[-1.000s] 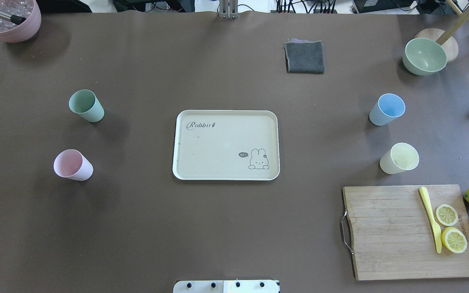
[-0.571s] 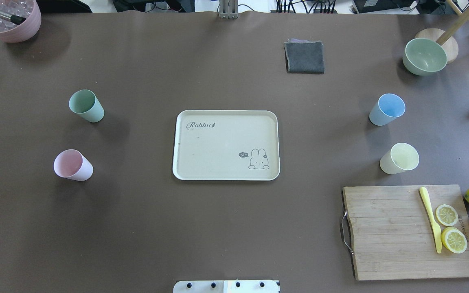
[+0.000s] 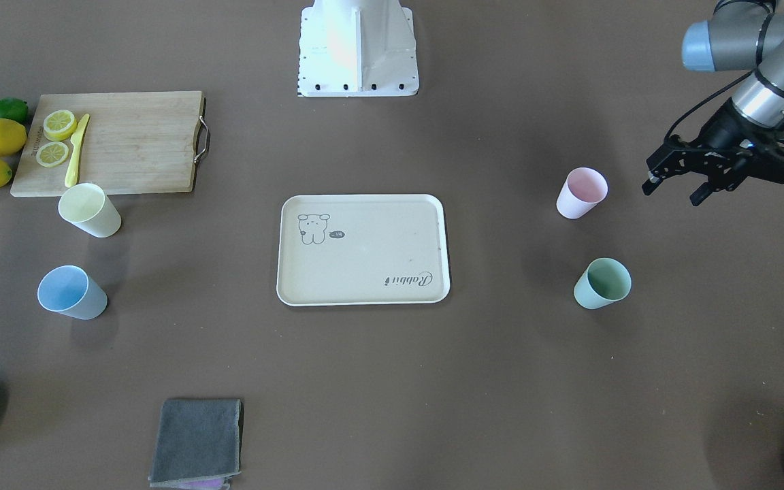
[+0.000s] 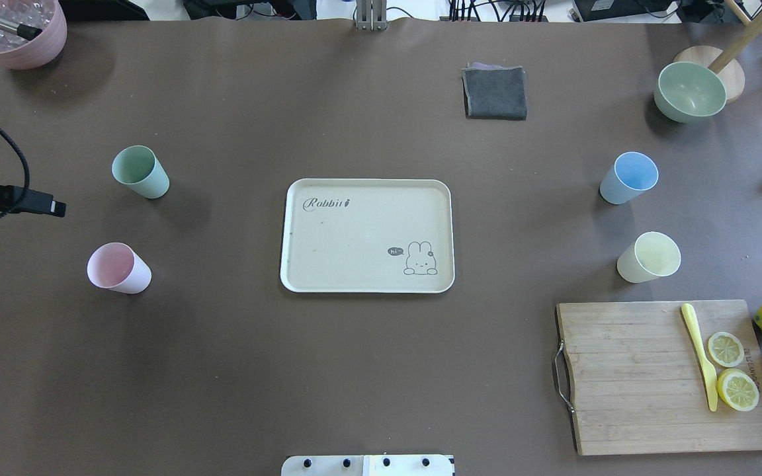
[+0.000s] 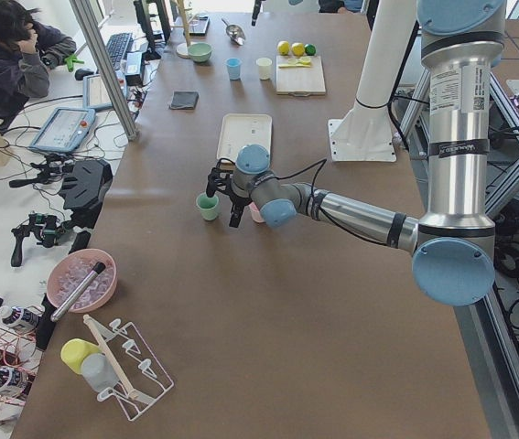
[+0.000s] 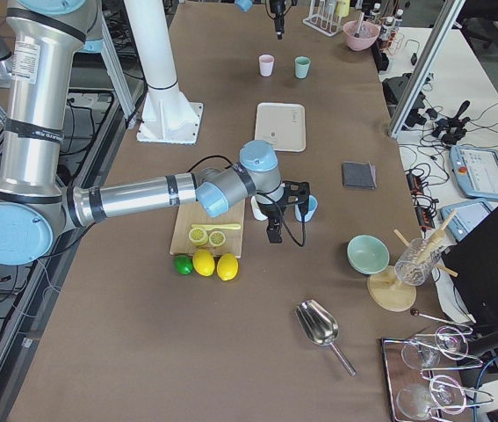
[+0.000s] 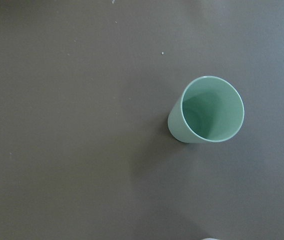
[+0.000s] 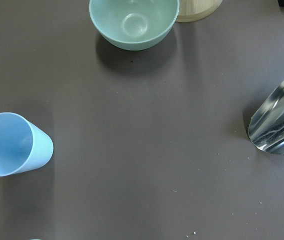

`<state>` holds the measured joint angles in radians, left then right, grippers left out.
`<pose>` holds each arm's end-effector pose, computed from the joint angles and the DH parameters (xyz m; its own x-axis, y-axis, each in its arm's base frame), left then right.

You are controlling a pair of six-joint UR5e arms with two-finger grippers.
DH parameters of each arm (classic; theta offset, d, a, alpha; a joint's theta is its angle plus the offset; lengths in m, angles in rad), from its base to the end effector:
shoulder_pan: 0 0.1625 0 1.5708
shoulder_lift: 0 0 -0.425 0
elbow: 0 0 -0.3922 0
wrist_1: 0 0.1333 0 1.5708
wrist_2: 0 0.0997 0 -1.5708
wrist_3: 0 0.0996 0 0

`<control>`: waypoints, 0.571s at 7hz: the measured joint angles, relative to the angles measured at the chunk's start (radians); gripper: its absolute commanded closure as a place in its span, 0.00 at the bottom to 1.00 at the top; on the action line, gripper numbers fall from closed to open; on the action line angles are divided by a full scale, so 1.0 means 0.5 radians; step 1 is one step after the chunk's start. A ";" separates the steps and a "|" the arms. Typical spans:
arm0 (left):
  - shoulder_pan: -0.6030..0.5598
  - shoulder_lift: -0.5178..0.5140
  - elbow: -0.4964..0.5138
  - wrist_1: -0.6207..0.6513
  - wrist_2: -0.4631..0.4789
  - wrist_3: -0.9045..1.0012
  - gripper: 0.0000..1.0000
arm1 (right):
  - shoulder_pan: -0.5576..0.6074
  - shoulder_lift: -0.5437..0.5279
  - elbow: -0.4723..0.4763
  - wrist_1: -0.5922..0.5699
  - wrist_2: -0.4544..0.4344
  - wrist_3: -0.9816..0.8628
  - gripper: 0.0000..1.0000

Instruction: Place all cups on tray

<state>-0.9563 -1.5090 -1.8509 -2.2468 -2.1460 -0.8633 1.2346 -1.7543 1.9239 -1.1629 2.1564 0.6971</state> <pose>0.2145 -0.4413 0.4763 0.5610 0.1509 -0.8140 0.1006 0.9635 0.2480 -0.0706 -0.4392 0.5293 0.7043 0.0786 0.7055 -0.2292 0.9658 0.1213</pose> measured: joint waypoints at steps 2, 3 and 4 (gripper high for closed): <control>0.214 0.003 -0.001 0.000 0.113 -0.057 0.23 | -0.023 0.001 -0.004 0.000 -0.021 0.001 0.01; 0.291 0.005 0.003 0.003 0.151 -0.062 0.66 | -0.026 0.003 -0.007 0.000 -0.024 -0.001 0.01; 0.359 0.007 0.015 0.007 0.199 -0.063 0.96 | -0.026 0.004 -0.009 0.000 -0.026 -0.003 0.01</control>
<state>-0.7770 -1.5056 -1.8434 -2.2434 -2.0468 -0.8949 1.2214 -1.7523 1.9196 -1.1627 2.1436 0.6956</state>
